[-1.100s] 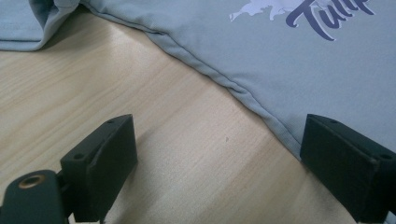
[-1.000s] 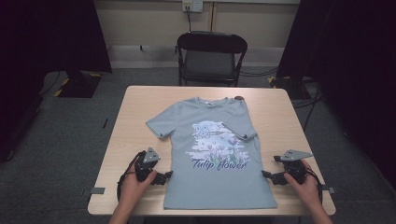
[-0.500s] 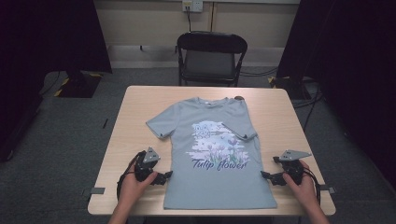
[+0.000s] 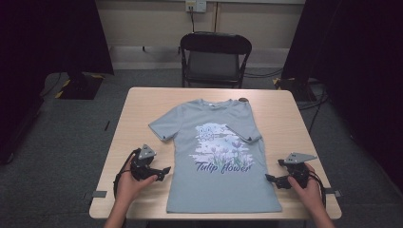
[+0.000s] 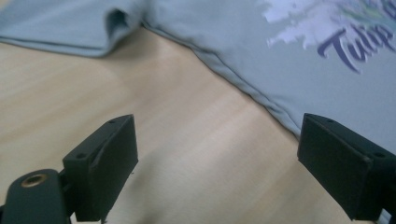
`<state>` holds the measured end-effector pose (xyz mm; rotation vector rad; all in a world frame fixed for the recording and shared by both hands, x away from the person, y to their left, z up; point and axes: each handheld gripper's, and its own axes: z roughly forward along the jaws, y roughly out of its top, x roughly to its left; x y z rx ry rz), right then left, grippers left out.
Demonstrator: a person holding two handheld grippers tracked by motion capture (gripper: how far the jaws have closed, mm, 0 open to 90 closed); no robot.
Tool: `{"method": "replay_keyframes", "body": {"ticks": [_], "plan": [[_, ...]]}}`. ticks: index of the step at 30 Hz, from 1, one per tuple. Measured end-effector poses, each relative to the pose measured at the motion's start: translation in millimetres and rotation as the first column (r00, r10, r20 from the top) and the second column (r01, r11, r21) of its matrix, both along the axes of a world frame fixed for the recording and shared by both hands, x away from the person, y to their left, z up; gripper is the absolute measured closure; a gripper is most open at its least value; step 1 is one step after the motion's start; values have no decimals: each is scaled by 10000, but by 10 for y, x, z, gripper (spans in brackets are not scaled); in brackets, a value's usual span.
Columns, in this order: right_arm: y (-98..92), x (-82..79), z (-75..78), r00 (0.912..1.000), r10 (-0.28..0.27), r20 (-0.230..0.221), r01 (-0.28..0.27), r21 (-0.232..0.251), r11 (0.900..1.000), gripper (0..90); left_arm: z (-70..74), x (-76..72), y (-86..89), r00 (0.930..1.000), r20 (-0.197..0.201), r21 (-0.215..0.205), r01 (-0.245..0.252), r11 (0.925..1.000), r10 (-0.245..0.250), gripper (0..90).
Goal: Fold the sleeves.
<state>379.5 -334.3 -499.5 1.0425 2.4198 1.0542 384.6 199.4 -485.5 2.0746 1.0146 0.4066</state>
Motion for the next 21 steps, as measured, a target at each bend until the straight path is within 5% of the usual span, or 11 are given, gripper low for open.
{"method": "replay_keyframes", "body": {"ticks": [9, 21], "plan": [[0, 0, 0, 10000, -5, 0, 5, 2, 10000, 111, 182, 224, 160, 9988, 243, -143, -426, 9990, 429, 117], [0, 1, 0, 10000, -3, 3, 3, 2, 10000, 111, 142, 576, 191, 9981, 47, -355, -608, 9975, 610, 147]]}}
